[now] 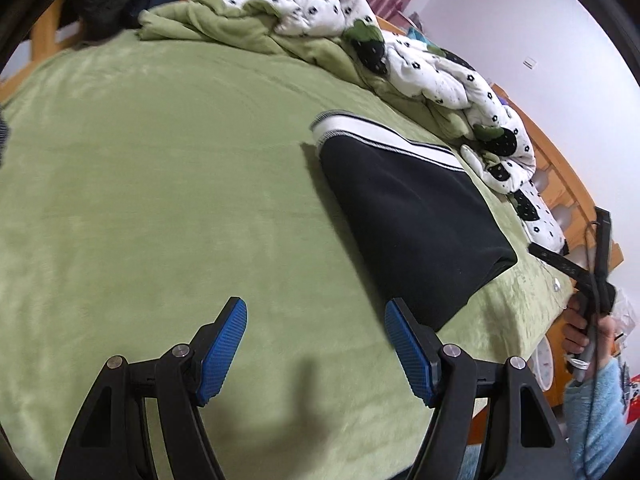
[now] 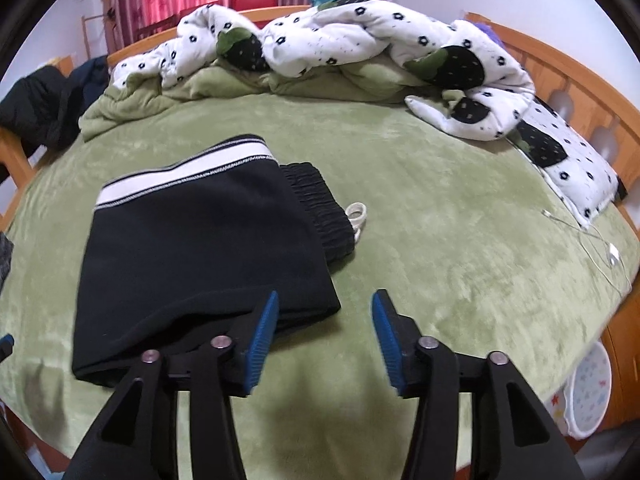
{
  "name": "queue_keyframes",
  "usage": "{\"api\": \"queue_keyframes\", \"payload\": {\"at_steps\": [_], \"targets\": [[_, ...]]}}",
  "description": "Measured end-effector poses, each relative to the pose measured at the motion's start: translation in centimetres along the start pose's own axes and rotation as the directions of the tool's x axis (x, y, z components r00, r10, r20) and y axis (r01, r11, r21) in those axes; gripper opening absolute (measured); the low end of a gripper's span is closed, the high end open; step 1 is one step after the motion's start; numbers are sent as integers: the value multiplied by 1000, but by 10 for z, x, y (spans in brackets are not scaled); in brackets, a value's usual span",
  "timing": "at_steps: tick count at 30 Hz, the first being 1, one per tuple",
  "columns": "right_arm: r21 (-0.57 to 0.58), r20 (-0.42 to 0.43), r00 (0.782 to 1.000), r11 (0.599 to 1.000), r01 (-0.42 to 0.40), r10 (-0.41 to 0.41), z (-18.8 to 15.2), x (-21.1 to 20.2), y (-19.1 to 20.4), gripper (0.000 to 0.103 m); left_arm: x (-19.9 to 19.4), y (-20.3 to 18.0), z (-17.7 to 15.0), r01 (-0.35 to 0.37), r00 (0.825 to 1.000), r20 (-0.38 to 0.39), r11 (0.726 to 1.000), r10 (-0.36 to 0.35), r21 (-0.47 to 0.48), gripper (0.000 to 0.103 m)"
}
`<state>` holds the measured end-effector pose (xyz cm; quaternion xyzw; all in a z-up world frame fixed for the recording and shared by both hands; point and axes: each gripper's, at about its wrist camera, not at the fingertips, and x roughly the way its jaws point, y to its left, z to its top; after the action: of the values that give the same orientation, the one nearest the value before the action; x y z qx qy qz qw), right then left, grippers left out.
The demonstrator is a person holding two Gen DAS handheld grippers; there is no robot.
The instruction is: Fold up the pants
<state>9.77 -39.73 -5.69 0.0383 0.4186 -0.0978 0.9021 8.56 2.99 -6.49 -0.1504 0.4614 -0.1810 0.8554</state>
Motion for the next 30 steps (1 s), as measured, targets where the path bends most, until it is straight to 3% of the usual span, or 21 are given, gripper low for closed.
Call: {"api": "queue_keyframes", "payload": {"at_steps": [4, 11, 14, 17, 19, 21, 23, 26, 30], "targets": [[-48, 22, 1000, 999, -5, 6, 13, 38, 2, 59, 39, -14, 17, 63, 998, -29, 998, -63, -10, 70], [2, -1, 993, 993, -114, 114, 54, 115, -2, 61, 106, -35, 49, 138, 988, -60, 990, -140, -38, 70], [-6, -58, 975, 977, -214, 213, 68, 143, -1, 69, 134, -37, 55, 146, 985, -85, 988, -150, -54, 70], [-33, -96, 962, 965, -260, 256, 78, 159, -4, 71, 156, -33, 58, 180, 977, -100, 979, -189, -98, 72], [-33, -118, 951, 956, -291, 285, 80, 168, -6, 71, 166, -33, 59, 198, 972, -100, 972, -211, -127, 68], [-27, -132, 940, 947, -320, 314, 79, 176, -6, 71, 173, -38, 59, 188, 974, -102, 974, -201, -124, 52], [-26, -136, 937, 944, -328, 322, 78, 178, -3, 70, 173, -44, 60, 156, 981, -102, 983, -166, -99, 44], [18, -138, 921, 930, -367, 365, 75, 172, -5, 59, 162, -43, 61, 158, 983, -79, 983, -165, -91, 29], [5, -123, 927, 934, -356, 354, 70, 155, 0, 49, 144, -34, 67, 218, 971, -68, 966, -228, -137, 23]]}}
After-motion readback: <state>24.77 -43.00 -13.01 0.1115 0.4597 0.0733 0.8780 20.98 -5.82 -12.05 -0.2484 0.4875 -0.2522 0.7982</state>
